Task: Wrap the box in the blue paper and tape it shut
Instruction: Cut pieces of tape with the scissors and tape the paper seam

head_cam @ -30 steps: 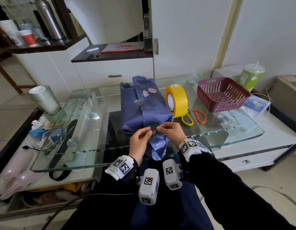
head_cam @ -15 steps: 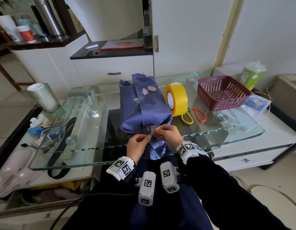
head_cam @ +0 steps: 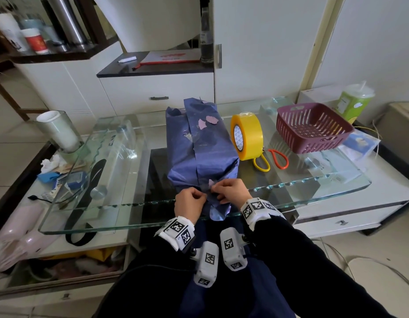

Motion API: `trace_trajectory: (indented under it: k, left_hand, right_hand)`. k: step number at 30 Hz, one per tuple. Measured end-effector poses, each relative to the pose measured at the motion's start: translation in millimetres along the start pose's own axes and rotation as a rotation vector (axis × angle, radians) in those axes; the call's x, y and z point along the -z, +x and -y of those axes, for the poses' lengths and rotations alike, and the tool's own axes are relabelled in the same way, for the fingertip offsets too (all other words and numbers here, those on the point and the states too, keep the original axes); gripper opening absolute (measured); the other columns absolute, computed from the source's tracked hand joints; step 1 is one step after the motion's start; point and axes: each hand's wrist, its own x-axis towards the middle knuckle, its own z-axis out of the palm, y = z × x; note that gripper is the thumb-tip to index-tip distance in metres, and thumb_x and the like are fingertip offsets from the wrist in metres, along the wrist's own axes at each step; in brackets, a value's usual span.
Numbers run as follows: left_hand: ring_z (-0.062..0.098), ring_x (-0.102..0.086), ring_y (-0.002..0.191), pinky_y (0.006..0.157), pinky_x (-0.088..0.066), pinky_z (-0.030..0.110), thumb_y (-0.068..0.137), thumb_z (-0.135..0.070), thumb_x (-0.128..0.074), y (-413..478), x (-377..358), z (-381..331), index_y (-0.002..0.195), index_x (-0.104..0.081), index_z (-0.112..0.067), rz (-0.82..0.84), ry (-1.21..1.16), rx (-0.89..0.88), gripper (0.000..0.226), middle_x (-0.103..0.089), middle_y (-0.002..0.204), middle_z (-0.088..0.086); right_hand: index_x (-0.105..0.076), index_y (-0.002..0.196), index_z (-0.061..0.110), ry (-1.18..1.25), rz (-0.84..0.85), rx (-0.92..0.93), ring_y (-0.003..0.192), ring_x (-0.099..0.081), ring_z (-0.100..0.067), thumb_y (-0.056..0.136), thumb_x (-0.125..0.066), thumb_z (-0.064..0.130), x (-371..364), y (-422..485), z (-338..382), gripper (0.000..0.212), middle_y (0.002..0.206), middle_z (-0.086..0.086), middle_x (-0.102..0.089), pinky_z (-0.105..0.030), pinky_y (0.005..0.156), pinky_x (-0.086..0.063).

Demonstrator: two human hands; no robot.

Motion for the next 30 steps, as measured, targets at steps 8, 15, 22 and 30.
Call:
trace_trajectory:
  k: [8, 15, 22, 30]
  left_hand:
    - [0.027, -0.065, 0.096, 0.081, -0.049, 0.032, 0.083, -0.021, -0.066, -10.9, 0.7, -11.7, 0.089, -0.072, -0.006, -0.029, 0.051, -0.044, 0.018, -0.072, 0.097, 0.01]
    - [0.028, -0.06, 0.09, 0.074, -0.043, 0.033, 0.081, -0.018, -0.067, -11.1, 4.7, -27.6, 0.08, -0.047, -0.014, -0.048, 0.048, -0.111, 0.021, -0.066, 0.09, 0.009]
    - [0.022, -0.063, 0.081, 0.078, -0.052, 0.036, 0.08, -0.018, -0.068, -1.4, 4.7, -43.0, 0.087, -0.064, -0.014, -0.03, 0.058, -0.226, 0.008, -0.066, 0.09, 0.006]
    - [0.023, -0.064, 0.086, 0.081, -0.052, 0.034, 0.082, -0.018, -0.066, 13.6, 7.3, -55.1, 0.093, -0.068, -0.016, 0.003, 0.064, -0.268, 0.012, -0.067, 0.096, 0.006]
  right_hand:
    - [-0.074, 0.087, 0.004, -0.179, -0.165, 0.031, 0.07, -0.058, -0.022, 0.082, -0.067, 0.014, -2.1, -5.9, 4.1, 0.013, 0.074, -0.01, -0.062, -0.037, 0.074, -0.056]
    - [-0.073, 0.077, 0.008, -0.289, -0.237, 0.067, 0.08, -0.061, -0.022, 0.08, -0.07, 0.021, 1.0, -5.9, 17.8, 0.014, 0.078, -0.01, -0.068, -0.028, 0.072, -0.048]
    - [-0.072, 0.089, 0.018, -0.45, -0.327, 0.058, 0.102, -0.062, -0.031, 0.084, -0.064, 0.031, 9.6, -5.1, 37.7, 0.015, 0.104, -0.01, -0.069, -0.033, 0.085, -0.047]
    - [-0.061, 0.108, 0.011, -0.723, -0.394, 0.094, 0.108, -0.058, -0.036, 0.094, -0.048, 0.033, 10.1, 5.1, 54.7, 0.03, 0.115, -0.016, -0.061, -0.037, 0.085, -0.046]
